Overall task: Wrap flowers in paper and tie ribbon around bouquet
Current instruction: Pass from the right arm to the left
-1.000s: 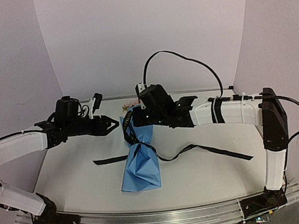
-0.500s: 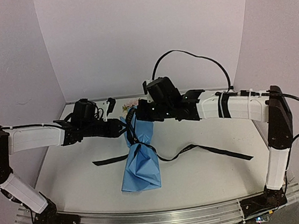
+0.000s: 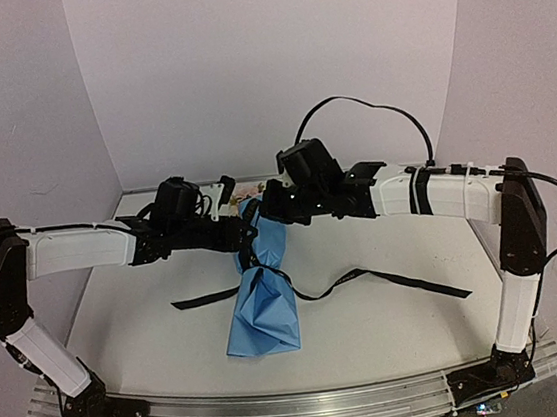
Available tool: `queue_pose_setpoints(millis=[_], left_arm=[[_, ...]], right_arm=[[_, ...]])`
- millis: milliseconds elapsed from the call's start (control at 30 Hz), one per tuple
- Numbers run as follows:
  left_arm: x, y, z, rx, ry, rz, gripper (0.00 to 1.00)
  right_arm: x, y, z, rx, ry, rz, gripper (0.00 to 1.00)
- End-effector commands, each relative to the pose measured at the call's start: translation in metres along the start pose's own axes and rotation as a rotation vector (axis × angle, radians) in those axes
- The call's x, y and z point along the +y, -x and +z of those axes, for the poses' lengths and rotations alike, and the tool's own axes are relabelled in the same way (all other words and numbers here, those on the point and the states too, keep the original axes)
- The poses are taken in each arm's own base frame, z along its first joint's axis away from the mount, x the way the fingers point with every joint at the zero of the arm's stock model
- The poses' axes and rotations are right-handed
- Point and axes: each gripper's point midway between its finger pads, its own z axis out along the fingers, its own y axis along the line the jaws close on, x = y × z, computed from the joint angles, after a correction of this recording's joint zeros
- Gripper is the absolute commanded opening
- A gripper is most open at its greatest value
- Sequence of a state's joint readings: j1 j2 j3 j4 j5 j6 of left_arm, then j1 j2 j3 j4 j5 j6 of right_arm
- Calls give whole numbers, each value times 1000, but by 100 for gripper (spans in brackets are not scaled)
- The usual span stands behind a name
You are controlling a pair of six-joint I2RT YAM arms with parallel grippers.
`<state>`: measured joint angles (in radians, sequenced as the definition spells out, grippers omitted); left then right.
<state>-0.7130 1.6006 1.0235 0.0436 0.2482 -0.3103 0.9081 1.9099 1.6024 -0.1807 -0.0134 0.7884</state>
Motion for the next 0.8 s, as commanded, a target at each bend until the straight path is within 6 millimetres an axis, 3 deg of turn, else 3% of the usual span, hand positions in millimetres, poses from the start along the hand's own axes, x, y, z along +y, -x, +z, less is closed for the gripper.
queue_pose_setpoints(millis=[0, 300, 533, 767], left_arm=[[6, 20, 12, -47, 122, 25, 43], [23, 23, 17, -53, 276, 40, 37], [11, 22, 18, -55, 228, 66, 33], [9, 10, 19, -35, 210, 62, 37]], right_arm=[[9, 13, -14, -17, 14, 44, 0], [9, 11, -14, 1, 15, 74, 0], [12, 12, -15, 3, 21, 79, 0], [14, 14, -17, -1, 23, 86, 0]])
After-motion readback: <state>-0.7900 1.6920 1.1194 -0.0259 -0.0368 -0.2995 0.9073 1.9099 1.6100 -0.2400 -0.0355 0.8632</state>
